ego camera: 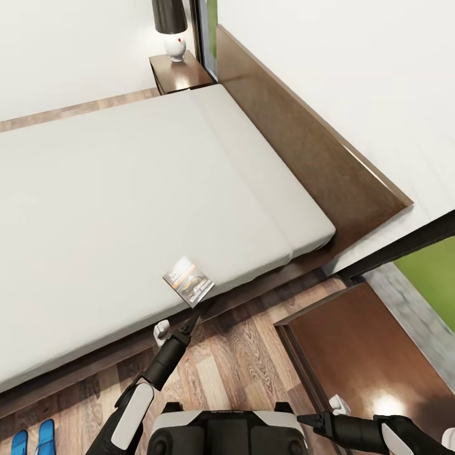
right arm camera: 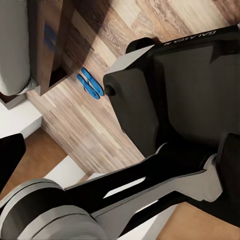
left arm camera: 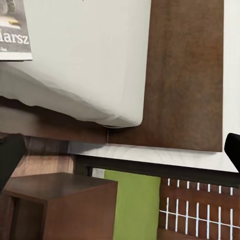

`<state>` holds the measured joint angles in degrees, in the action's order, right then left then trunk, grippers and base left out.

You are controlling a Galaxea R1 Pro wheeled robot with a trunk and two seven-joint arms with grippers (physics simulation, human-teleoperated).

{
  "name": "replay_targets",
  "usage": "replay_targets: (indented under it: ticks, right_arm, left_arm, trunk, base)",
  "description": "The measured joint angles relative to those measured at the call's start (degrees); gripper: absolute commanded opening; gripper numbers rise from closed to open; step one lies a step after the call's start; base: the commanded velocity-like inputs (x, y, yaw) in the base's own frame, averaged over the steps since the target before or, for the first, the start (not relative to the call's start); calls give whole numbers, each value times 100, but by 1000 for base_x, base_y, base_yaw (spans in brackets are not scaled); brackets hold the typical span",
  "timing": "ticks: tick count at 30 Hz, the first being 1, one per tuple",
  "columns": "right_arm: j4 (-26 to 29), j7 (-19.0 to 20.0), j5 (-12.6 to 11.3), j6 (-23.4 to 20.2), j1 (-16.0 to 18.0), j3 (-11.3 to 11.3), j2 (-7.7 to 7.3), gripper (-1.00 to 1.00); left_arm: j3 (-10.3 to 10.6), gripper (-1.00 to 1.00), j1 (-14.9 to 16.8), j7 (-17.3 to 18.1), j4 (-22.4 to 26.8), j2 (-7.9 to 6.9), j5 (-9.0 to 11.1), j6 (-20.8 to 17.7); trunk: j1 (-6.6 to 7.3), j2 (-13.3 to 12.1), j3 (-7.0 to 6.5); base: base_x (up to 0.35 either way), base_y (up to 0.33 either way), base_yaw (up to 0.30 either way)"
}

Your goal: In the bedroom, move the book from the bed onto either nightstand, and place the two sandals side by side next to the bed.

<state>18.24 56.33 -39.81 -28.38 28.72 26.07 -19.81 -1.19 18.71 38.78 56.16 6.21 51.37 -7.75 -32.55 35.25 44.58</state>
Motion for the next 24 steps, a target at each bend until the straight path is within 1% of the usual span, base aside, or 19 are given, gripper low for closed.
replay_targets:
  ticks: [24]
  right_arm:
    - [0,1,0,0,0,0,0,100]
  left_arm:
    - [-9,100,0,1,6,-11,2,-9]
  trunk:
    - [-528,964,432]
  base:
    - [0,0,0]
